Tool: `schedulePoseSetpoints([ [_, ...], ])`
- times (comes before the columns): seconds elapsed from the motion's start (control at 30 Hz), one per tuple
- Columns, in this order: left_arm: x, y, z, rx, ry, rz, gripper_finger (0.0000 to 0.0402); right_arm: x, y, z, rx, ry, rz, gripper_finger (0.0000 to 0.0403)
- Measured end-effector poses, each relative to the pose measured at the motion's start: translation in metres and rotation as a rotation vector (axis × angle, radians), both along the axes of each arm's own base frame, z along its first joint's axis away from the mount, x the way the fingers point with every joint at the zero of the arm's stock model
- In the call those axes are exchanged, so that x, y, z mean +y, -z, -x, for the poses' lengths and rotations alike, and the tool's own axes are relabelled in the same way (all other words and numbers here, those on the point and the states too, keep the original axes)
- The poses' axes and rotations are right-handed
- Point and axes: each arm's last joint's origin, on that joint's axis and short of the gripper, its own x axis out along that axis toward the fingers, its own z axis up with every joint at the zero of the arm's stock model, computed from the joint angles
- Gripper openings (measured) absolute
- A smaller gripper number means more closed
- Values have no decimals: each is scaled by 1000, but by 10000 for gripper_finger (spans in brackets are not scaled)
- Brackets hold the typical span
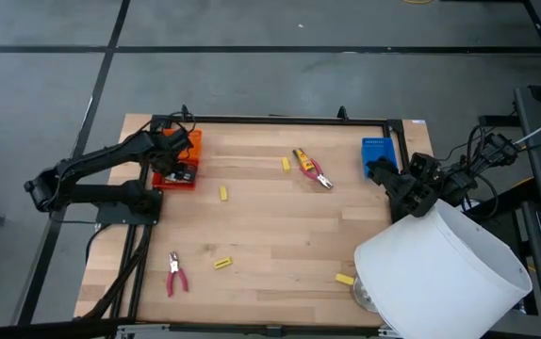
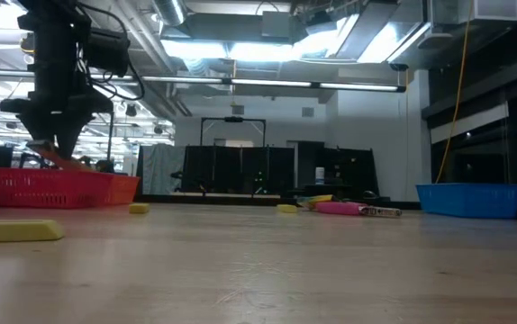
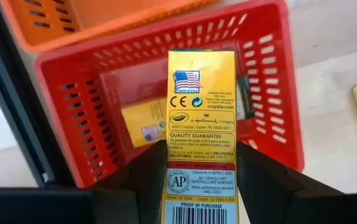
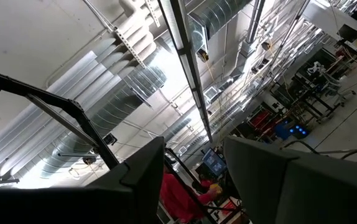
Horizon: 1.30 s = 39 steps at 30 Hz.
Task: Pick & Place School Supplies
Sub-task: Put the bottom yellow crayon box into the red bin, then put the yellow crayon box into the red bin
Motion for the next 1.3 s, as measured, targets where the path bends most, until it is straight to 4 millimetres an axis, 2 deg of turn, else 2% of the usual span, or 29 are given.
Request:
schedulePoseSetpoints([
  [0.5, 3, 2, 5, 31, -85, 28, 175, 0, 0, 0, 2, 4, 6, 173],
  [0.87, 9, 2, 8, 15, -136, 20, 208, 0, 0, 0, -1, 0, 13, 173],
  [1.0, 11, 1, 7, -4, -90, 8, 217, 0, 0, 0, -1, -1, 13, 173],
  [1.1, 12, -2, 0, -91, 25, -17, 221, 0, 0, 0, -2, -3, 16, 173],
  [1.3, 10, -19, -27, -438, 209, -121, 217, 0, 0, 0, 13, 24, 7, 173],
])
